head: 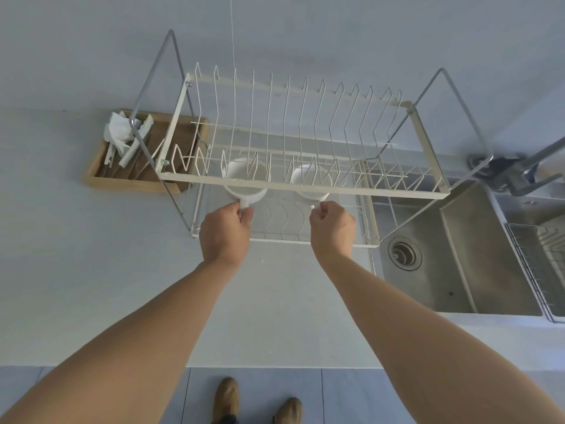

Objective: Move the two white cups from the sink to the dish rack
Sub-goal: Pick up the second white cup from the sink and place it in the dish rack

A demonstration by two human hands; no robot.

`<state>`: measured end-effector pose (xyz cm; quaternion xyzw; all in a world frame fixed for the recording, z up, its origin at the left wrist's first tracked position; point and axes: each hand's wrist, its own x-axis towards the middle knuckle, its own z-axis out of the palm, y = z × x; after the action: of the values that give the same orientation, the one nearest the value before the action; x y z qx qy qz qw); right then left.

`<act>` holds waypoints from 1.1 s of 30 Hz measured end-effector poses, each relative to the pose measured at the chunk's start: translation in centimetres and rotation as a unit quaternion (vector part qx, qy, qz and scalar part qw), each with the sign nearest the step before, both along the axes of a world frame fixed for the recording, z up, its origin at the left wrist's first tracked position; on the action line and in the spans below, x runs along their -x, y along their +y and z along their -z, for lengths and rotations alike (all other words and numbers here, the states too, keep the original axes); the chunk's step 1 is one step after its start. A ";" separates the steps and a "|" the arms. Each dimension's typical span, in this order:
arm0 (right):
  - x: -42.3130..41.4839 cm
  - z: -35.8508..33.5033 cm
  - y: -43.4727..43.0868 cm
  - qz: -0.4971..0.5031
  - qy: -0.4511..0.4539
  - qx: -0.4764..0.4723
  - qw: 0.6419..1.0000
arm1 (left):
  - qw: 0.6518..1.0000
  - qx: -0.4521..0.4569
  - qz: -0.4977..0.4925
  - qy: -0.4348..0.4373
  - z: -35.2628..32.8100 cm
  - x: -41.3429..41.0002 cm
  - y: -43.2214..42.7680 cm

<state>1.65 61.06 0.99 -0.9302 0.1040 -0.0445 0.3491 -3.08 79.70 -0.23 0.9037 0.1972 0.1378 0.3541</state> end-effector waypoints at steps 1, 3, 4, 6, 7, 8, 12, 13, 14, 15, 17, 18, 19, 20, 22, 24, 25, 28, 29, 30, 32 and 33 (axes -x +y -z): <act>0.1 0.0 -0.1 -0.001 -0.002 0.001 1.000 | 1.000 -0.002 0.003 0.002 -0.1 -0.2 -0.1; 0.2 0.2 -0.2 -0.005 -0.005 0.001 1.000 | 1.000 -0.005 0.010 0.005 -0.2 -0.4 -0.3; 0.3 0.2 -0.3 -0.009 -0.008 0.001 1.000 | 1.000 -0.005 0.011 0.008 -0.3 -0.5 -0.4; 0.6 0.3 -0.3 -0.019 -0.014 0.004 1.000 | 1.000 -0.006 0.012 0.018 -0.4 -0.6 -0.5; 0.7 0.3 -0.4 -0.024 -0.016 0.007 1.000 | 1.000 -0.009 0.013 0.022 -0.5 -0.7 -0.6; 0.8 0.2 -0.4 -0.031 -0.018 0.014 0.999 | 0.999 -0.014 0.016 0.025 -0.5 -0.6 -0.6; 1.0 -0.2 -0.5 -0.059 -0.020 0.057 0.996 | 0.999 -0.035 0.023 0.028 -0.5 -0.7 -0.5; 1.1 -0.3 -0.6 -0.066 -0.019 0.071 0.995 | 0.999 -0.038 0.023 0.025 -0.5 -0.7 -0.5; 1.1 -0.4 -0.6 -0.072 -0.018 0.082 0.994 | 0.999 -0.042 0.023 0.024 -0.5 -0.7 -0.4; 1.1 -0.5 -0.7 -0.078 -0.018 0.089 0.993 | 0.998 -0.045 0.022 0.025 -0.5 -0.8 -0.4; 1.1 -0.5 -0.7 -0.084 -0.020 0.097 0.992 | 0.998 -0.049 0.024 0.026 -0.5 -0.8 -0.3; 1.1 -0.6 -0.7 -0.085 -0.022 0.098 0.991 | 0.998 -0.049 0.027 0.026 -0.6 -0.8 -0.3; 1.1 -0.6 -0.7 -0.084 -0.023 0.099 0.991 | 0.998 -0.051 0.029 0.027 -0.6 -0.9 -0.2; 1.1 -0.6 -0.6 -0.085 -0.025 0.099 0.991 | 0.998 -0.052 0.030 0.027 -0.7 -0.9 -0.2; 1.1 -0.5 -0.6 -0.086 -0.027 0.099 0.991 | 0.998 -0.054 0.030 0.027 -0.7 -1.1 -0.1; 1.1 -0.5 -0.6 -0.085 -0.025 0.096 0.991 | 0.998 -0.052 0.031 0.027 -0.7 -1.1 -0.1; 1.1 -0.5 -0.6 -0.084 -0.026 0.095 0.992 | 0.998 -0.050 0.032 0.027 -0.6 -1.1 -0.1; 1.2 -0.5 -0.7 -0.085 -0.027 0.095 0.991 | 0.998 -0.046 0.033 0.022 -0.6 -1.1 -0.1; 1.2 -0.5 -0.7 -0.086 -0.027 0.095 0.991 | 0.998 -0.045 0.033 0.021 -0.6 -1.1 -0.1; 1.2 -0.4 -0.8 -0.086 -0.028 0.096 0.991 | 0.998 -0.044 0.035 0.020 -0.7 -1.1 -0.1; 1.2 -0.4 -0.8 -0.086 -0.031 0.094 0.991 | 0.998 -0.037 0.036 0.020 -0.7 -1.0 -0.1; 1.1 -0.3 -0.8 -0.086 -0.033 0.091 0.992 | 0.999 -0.033 0.037 0.020 -0.7 -1.0 -0.1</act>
<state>0.51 60.24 1.31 -0.9616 0.0077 -0.0541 0.2690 -2.09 79.61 0.47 0.9242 0.1662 0.1134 0.3246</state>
